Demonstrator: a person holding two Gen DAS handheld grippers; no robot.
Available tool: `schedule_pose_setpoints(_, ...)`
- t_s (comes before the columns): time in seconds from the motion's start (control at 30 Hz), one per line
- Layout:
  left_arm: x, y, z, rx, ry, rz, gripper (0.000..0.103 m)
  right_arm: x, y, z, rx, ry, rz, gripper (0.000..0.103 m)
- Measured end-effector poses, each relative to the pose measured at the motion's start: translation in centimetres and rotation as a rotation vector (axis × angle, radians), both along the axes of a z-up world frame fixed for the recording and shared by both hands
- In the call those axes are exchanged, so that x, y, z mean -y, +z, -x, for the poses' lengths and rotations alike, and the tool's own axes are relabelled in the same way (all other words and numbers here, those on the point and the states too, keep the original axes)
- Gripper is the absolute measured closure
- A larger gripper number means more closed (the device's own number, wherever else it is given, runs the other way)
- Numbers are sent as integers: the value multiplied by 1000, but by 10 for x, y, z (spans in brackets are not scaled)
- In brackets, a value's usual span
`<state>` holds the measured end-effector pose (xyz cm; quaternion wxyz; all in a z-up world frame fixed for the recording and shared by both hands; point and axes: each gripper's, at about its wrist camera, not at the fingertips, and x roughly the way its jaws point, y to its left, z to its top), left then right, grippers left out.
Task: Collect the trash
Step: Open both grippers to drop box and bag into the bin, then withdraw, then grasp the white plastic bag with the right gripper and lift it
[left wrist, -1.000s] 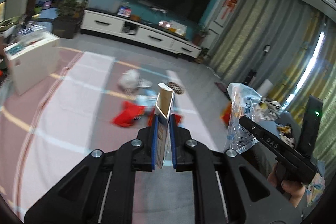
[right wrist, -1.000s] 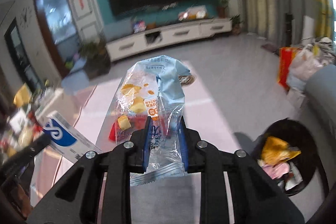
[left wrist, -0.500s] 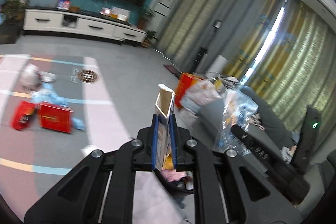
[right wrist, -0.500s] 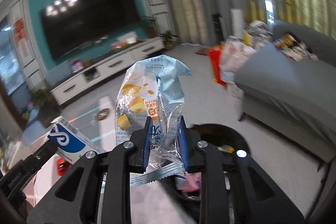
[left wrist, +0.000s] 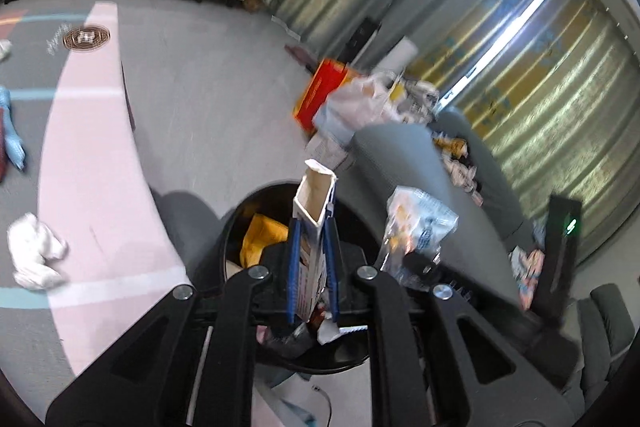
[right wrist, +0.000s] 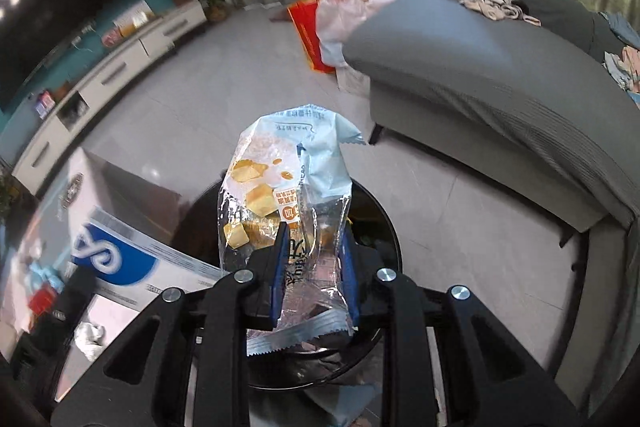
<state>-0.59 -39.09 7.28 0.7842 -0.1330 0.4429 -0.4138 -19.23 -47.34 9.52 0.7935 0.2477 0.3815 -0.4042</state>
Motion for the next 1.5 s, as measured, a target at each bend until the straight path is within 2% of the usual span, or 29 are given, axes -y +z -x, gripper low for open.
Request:
schedule_pose_setpoints(0.07,2,-9,0,-17,-16,-27,90,-2,-4,-5,-31,-6,5,72)
schedule_pose_setpoints(0.13,2,-12,3,-18,-16,-40,89,-8,-3,-8,-37,0,9,54)
schedule_pose_setpoints(0.2,2,-9,8,1,-24,-50,78,-9,-1,-9,-26,11,13,45)
schedule_pose_setpoints(0.27,-6,-2,12,36,-12,-56,42,-12,5,-9,-21,12,25,37)
schedule_pose_setpoints(0.37,-24,13,17,82,4,-37,20,-19,15,-11,-18,13,61,29)
schedule_pose_setpoints(0.43,-39,22,19,91,10,-31,11,-26,21,-12,-11,26,76,22)
schedule_pose_setpoints(0.53,-65,37,21,120,53,-41,4,-38,32,-16,16,58,103,18)
schedule_pose_setpoints(0.67,-124,58,22,162,151,-60,3,-56,45,-19,67,94,125,12)
schedule_pose_setpoints(0.73,-155,67,23,181,201,-76,3,-69,54,-23,97,121,141,6)
schedule_pose_setpoints(0.8,-193,77,25,195,290,-104,3,-83,63,-28,129,159,165,4)
schedule_pose_setpoints(0.9,-250,89,29,220,432,-166,3,-108,73,-38,175,245,186,3)
schedule_pose_setpoints(1.07,-328,102,35,274,593,-273,3,-146,82,-57,218,384,193,3)
schedule_pose_setpoints(1.2,-379,87,33,300,692,-337,3,-178,76,-81,204,481,194,3)
schedule_pose_setpoints(1.27,-401,71,26,293,743,-304,3,-195,68,-95,184,547,190,3)
schedule_pose_setpoints(1.33,-418,51,16,234,789,-291,3,-211,60,-104,179,599,184,3)
schedule_pose_setpoints(1.4,-426,34,-1,150,745,-297,3,-229,49,-116,170,662,156,3)
schedule_pose_setpoints(1.5,-437,24,-10,120,780,-272,3,-252,33,-134,160,754,102,3)
